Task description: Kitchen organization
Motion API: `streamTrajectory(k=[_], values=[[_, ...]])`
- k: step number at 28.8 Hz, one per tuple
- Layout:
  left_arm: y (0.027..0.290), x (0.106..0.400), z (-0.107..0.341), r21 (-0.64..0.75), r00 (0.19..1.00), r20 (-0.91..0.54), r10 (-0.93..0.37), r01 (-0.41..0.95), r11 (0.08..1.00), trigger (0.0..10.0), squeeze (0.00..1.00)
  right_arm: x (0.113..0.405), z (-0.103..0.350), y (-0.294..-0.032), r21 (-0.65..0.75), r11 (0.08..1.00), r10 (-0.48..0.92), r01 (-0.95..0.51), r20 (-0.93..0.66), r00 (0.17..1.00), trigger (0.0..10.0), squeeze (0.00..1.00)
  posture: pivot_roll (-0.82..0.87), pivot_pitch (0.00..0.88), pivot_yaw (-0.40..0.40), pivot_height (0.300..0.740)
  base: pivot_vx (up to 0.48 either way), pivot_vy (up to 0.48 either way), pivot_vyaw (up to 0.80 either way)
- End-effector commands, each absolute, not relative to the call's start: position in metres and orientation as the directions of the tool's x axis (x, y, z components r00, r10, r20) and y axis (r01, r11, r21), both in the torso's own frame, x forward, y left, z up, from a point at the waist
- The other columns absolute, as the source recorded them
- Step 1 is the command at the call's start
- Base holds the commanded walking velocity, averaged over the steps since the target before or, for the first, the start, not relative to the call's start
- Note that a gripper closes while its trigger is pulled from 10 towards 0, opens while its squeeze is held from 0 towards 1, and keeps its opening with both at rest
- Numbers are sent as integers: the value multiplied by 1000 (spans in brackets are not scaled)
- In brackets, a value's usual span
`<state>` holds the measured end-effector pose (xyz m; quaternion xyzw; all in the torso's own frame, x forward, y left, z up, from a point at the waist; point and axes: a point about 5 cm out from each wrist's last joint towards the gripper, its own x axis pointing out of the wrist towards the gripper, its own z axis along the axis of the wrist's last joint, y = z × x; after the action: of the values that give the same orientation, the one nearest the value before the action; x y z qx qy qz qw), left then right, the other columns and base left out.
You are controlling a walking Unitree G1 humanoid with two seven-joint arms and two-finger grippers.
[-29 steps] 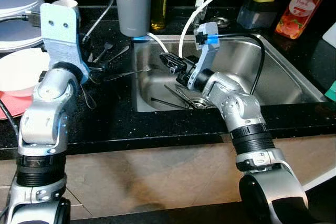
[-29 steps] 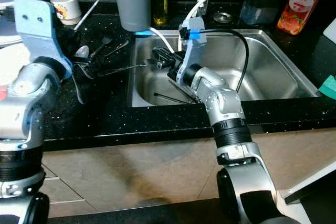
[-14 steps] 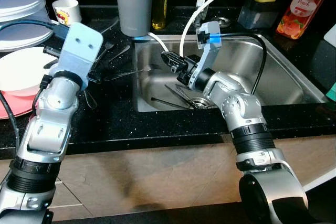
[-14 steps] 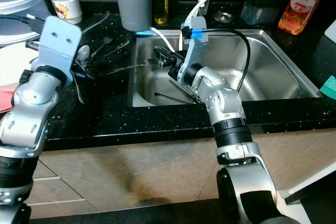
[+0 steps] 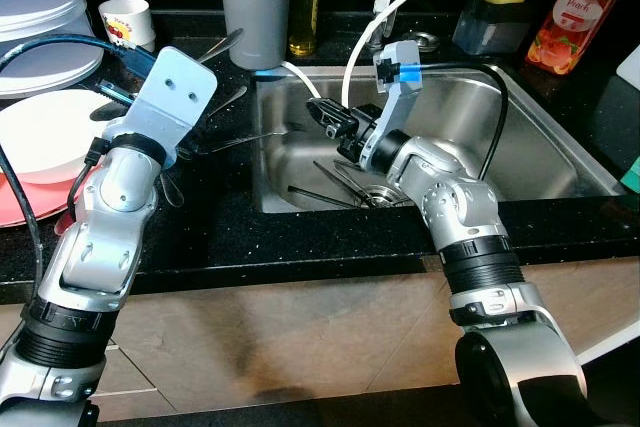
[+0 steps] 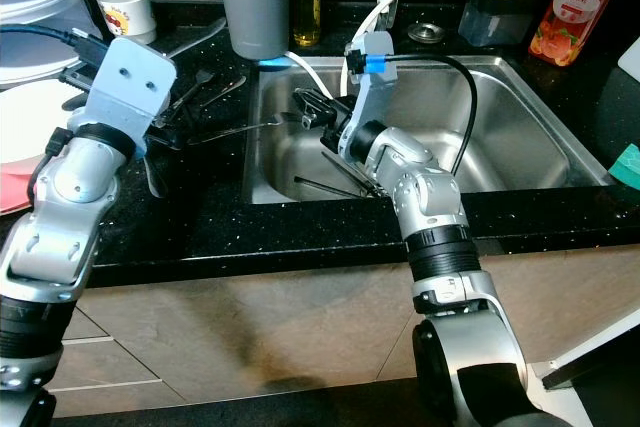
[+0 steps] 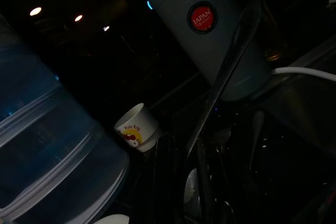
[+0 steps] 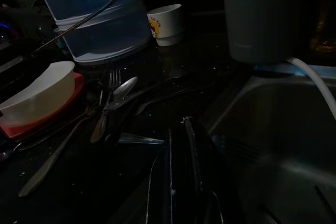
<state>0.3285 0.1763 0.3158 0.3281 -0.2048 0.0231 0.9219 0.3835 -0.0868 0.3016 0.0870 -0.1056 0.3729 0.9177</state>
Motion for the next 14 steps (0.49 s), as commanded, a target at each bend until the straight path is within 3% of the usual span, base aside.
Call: streamTrajectory(k=[1,3,4,6,8,14], values=[[179,329,311,592,922,377,-88,-166,789,0,0,382,307,-85,70,699,672,-712,274,688,10000,0,-11,174,-23,740,0,0,0],[182,332,310,251,938,345,-36,-55,966,0,0,382,307,-85,75,699,669,-711,280,688,10000,0,-11,174,-24,740,0,0,0],[180,333,310,42,936,349,-53,41,998,0,0,383,308,-85,79,700,667,-710,284,689,10000,0,-11,174,-24,740,0,0,0],[176,333,315,-214,915,396,-77,174,961,0,0,383,309,-85,85,701,662,-708,291,691,10000,0,-11,174,-24,740,0,0,0],[176,333,315,-214,915,396,-77,174,961,0,0,383,309,-85,85,701,662,-708,291,691,10000,0,-11,174,-24,740,0,0,0],[164,324,322,-372,810,529,-254,491,788,0,0,382,318,-88,113,708,629,-697,347,695,10000,0,-12,167,-23,740,0,0,0]])
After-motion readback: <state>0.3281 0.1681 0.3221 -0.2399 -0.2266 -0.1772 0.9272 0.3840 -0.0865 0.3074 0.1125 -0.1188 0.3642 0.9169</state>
